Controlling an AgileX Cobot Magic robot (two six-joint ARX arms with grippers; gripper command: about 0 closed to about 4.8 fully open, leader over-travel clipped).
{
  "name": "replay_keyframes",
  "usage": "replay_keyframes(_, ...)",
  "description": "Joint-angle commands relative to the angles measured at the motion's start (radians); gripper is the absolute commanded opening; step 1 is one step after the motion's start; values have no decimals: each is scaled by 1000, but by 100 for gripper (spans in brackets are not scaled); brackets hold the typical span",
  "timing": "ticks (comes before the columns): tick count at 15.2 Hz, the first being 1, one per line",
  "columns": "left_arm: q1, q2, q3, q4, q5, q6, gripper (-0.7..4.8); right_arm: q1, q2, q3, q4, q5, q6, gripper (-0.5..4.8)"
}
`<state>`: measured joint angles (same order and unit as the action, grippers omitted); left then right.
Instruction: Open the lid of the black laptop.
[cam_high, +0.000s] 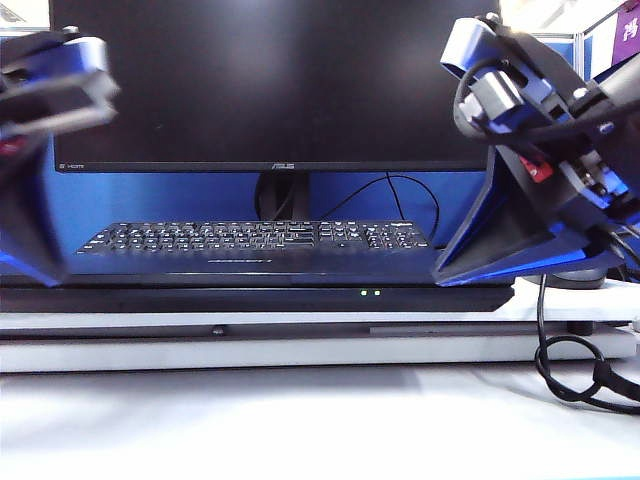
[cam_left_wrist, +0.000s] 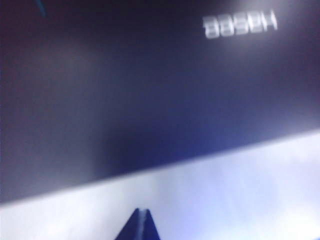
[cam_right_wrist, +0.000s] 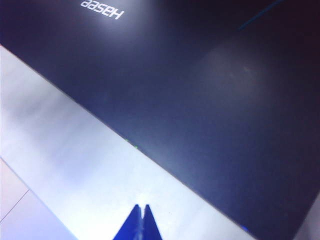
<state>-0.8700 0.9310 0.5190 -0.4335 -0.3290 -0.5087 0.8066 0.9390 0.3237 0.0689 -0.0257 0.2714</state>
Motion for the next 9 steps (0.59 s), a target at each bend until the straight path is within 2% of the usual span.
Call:
replay_keyframes(1,3,18,-1,33,-11,11,-3,-10,-2,4,9,-22,-11,-1)
replay_keyframes(4,3,18,-1,29,-69,14,-4,-9,-2,4,10,-22,-11,-1)
replay_keyframes(9,3,21,-6,27,-66,19,-4,-11,-2,4,11,-18,-33,-1)
